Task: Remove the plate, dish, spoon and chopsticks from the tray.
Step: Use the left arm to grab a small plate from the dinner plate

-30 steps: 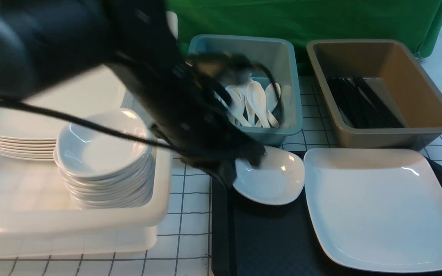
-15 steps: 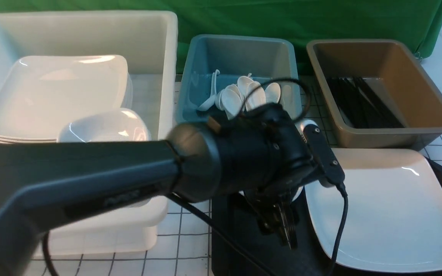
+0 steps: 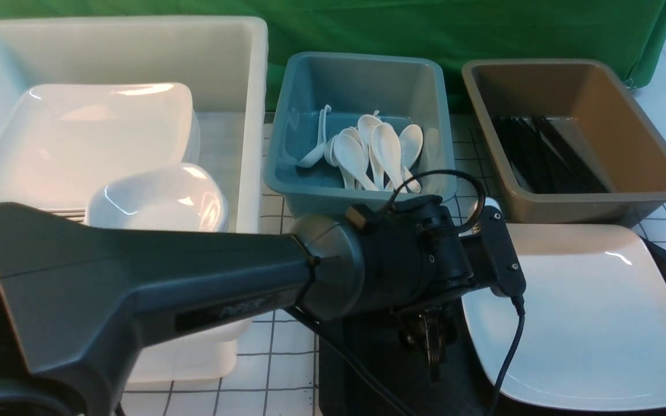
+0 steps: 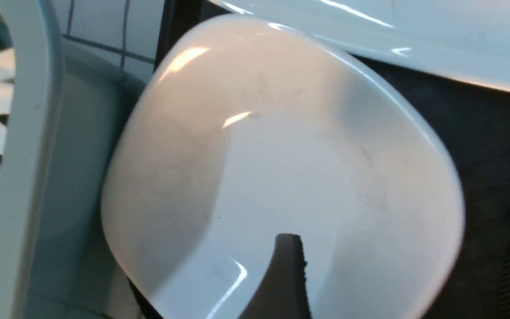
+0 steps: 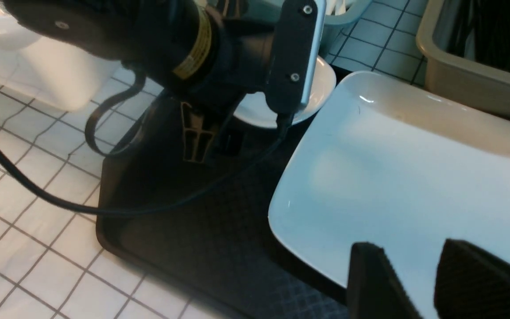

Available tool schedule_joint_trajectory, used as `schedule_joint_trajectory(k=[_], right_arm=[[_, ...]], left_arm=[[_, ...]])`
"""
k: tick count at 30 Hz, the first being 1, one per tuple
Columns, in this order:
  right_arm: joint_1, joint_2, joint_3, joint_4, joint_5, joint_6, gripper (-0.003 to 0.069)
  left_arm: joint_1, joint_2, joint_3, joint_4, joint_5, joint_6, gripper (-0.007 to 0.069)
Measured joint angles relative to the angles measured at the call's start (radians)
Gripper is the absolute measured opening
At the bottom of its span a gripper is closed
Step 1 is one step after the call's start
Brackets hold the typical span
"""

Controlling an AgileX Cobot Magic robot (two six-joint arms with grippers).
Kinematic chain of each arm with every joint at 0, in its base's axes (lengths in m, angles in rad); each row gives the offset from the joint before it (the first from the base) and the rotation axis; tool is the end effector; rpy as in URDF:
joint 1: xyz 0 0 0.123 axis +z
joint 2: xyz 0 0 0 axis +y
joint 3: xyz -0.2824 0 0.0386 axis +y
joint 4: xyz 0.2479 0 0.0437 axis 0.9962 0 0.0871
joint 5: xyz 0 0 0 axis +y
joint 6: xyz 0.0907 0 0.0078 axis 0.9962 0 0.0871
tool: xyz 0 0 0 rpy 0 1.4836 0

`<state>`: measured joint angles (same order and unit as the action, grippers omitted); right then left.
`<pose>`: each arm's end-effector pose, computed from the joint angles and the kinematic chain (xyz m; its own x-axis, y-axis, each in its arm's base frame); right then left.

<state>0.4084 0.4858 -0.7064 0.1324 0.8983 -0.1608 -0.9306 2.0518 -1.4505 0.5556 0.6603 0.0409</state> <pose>0.0660 0.0388 0.3357 -0.4692 -0.2875 -0.8350 -0.5121 0.8589 -0.0080 0.2824 -0.3298 0.1746 -0.1477 0.9532 -0.2636 0.8430 0.2607 0.4704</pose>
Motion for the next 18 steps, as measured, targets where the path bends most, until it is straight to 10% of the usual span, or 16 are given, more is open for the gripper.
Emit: schedule_joint_trajectory(k=[18], right_arm=[[0.0, 0.0, 0.0, 0.0, 0.0, 0.001, 0.0239]], left_arm=[[0.079, 0.048, -0.002, -0.025, -0.046, 0.001, 0.042]])
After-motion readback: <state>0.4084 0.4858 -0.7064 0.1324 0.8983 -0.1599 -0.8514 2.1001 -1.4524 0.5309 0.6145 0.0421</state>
